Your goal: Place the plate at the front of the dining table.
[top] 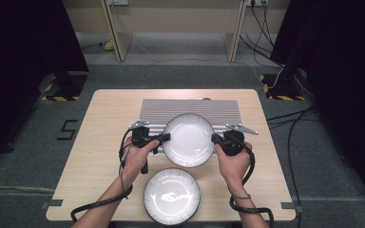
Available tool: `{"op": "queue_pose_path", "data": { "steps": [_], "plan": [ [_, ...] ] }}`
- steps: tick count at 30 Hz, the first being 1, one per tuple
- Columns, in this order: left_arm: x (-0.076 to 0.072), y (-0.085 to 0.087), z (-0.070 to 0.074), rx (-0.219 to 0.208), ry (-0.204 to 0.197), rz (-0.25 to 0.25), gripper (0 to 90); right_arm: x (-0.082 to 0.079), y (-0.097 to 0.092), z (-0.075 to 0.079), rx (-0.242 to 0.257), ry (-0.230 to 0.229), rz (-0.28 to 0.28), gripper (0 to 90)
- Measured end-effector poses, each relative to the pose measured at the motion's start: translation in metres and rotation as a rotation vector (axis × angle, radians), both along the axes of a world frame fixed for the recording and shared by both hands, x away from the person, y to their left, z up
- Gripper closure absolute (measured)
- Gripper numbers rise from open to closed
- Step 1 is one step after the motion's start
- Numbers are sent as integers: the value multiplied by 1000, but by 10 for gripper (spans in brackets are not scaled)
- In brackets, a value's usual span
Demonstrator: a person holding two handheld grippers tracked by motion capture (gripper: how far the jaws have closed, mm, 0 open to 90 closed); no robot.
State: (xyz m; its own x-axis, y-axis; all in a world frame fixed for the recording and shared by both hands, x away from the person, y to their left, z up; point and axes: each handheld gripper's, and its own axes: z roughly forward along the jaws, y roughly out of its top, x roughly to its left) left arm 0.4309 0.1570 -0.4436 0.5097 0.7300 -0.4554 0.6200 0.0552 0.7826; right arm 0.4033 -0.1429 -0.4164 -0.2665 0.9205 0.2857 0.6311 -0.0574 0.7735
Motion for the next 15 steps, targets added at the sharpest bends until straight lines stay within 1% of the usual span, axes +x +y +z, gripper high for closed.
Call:
{"op": "queue_pose_path", "data": {
  "steps": [10,13,15],
  "plan": [
    [6,1,2,-2,-7,7,814,6,1,3,8,-4,-4,856],
    [8,-1,3,1,3,11,814,9,0,3,8,-4,-7,856],
    [9,-1,4,4,1,10,814,10,0,3,7,-4,-8,856]
  ]
}}
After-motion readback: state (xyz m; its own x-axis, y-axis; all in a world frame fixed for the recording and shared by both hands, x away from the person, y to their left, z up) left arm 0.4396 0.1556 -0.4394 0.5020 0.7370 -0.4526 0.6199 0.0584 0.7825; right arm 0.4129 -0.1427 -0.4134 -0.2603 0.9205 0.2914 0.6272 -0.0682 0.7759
